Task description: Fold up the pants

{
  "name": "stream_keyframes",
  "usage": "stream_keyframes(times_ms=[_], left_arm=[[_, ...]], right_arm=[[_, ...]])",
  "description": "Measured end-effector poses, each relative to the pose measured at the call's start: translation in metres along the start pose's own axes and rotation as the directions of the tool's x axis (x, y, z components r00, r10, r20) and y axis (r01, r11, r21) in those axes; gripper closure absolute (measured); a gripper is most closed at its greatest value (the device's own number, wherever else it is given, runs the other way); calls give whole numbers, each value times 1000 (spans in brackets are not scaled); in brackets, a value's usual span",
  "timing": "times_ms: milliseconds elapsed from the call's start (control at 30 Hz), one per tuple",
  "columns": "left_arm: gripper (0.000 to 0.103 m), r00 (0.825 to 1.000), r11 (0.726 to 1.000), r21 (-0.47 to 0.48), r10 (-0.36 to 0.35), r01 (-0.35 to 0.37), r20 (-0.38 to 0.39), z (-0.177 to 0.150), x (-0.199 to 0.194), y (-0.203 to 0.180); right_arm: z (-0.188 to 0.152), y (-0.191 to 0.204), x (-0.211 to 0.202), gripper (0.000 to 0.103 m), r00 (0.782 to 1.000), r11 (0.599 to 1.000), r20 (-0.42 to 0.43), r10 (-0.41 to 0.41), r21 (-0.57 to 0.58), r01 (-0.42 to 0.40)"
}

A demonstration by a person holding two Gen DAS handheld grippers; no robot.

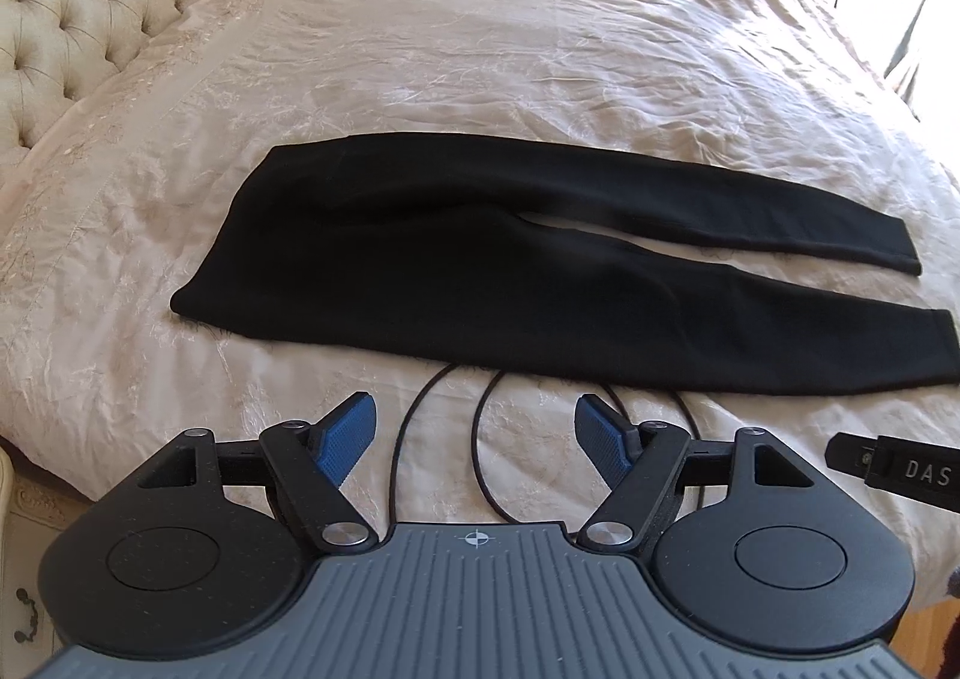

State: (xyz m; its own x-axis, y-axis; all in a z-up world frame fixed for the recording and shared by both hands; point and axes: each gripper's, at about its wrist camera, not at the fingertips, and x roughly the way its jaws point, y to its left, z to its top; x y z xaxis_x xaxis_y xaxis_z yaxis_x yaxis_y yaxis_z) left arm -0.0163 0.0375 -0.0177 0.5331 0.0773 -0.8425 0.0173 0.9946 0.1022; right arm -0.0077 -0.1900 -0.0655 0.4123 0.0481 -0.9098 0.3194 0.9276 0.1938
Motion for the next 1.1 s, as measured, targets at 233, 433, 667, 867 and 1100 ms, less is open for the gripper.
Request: stream_keyframes(times_ms=[233,433,667,867,1100], left_arm=[[41,995,998,43,48,-44,-83,1,27,11],[48,996,988,154,-2,15,-85,6,52,7],[50,998,909,412,-60,61,-15,8,84,-10],[51,992,821,557,-114,126,-58,3,117,-17],[52,976,715,668,-198,206,-90,4,140,-30]], right_arm=[[-3,0,12,51,999,1000,45,-22,6,22],[5,-4,15,52,987,998,147,-67,26,63],[23,-14,30,52,972,984,161,-174,68,165],[30,-25,49,54,971,961,57,-232,167,220],[36,-28,60,59,953,922,8,-304,253,292]])
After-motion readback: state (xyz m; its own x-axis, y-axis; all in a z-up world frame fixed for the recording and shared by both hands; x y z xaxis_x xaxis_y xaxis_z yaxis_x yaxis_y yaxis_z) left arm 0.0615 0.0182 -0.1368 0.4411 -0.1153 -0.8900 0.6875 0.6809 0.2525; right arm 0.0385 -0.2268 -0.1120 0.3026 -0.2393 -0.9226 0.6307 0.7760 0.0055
